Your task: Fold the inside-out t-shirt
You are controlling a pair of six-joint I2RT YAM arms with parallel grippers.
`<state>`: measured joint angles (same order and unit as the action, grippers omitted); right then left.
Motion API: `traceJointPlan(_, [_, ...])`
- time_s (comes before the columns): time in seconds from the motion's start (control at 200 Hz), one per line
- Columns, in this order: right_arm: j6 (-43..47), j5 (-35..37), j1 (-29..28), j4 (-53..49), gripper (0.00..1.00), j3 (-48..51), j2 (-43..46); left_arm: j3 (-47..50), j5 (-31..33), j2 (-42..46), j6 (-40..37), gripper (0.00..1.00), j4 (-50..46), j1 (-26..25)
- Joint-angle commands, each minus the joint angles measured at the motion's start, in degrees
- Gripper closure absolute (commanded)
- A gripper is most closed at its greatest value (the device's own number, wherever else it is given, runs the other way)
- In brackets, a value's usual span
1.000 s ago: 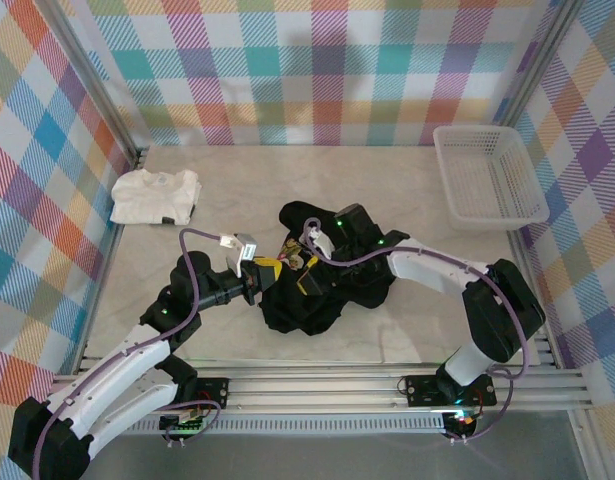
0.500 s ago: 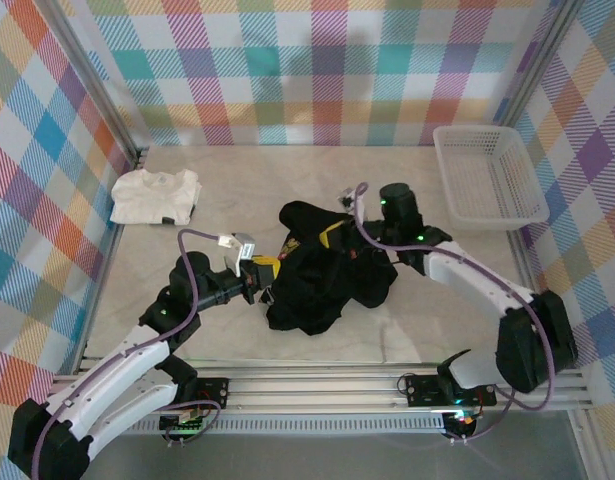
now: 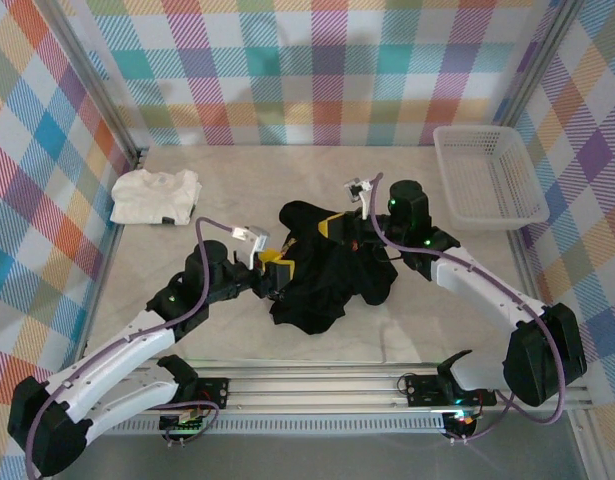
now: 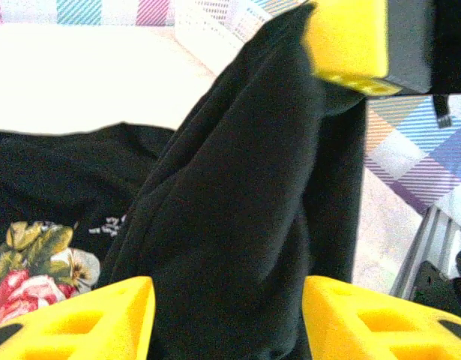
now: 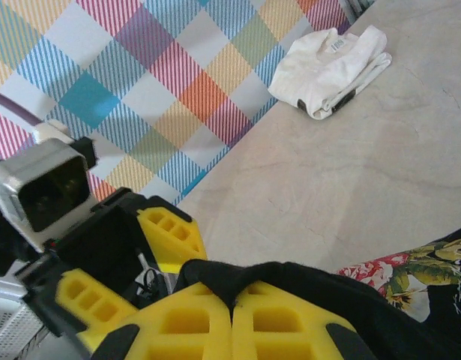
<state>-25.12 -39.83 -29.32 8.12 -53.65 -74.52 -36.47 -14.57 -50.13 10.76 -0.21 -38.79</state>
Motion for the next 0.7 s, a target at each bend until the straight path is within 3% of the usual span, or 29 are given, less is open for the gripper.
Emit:
traceJointPlan(0.0, [-2.3, 0.5, -0.4, 2.9, 1.00, 0.3, -0.8, -4.4, 7.5, -1.9, -0.3, 0.37, -5.3, -3.4])
traceJointPlan(0.16, [-2.8, 0.7, -0.7, 3.1, 1.00, 0.1, -1.3, -10.9, 16.3, -9.2, -1.2, 0.24, -10.9, -8.7])
traceJointPlan(0.275, [-2.6, 0.7, -0.8, 2.7, 1.00, 0.2, -1.0, -15.0, 22.5, -15.8, -1.4, 0.23, -13.9, -9.8])
traceJointPlan(0.33, [-1.9, 1.0, -0.8, 1.8, 1.00, 0.3, -0.6, -16.2, 25.1, -18.4, -1.0, 0.28, -14.0, -9.8])
traceJointPlan(0.41, [0.9, 1.7, -0.8, -0.9, 1.00, 0.3, 0.5, -16.7, 26.4, -21.0, -0.2, 0.50, -12.2, -9.3])
traceJointPlan(0.49, [5.4, 2.8, -0.7, -3.5, 1.00, 0.7, 2.8, -16.0, 18.4, -21.8, 0.5, 0.75, -8.1, -7.2])
traceJointPlan(0.565, [10.8, 3.9, -0.7, -6.3, 1.00, 1.1, 4.9, -13.6, 4.5, -20.4, 2.3, 0.98, -1.8, -4.1])
traceJointPlan(0.695, [15.7, 11.8, -0.8, -13.1, 1.00, 0.1, 6.5, -5.5, -20.9, -14.4, 9.2, 1.00, 18.0, 1.0])
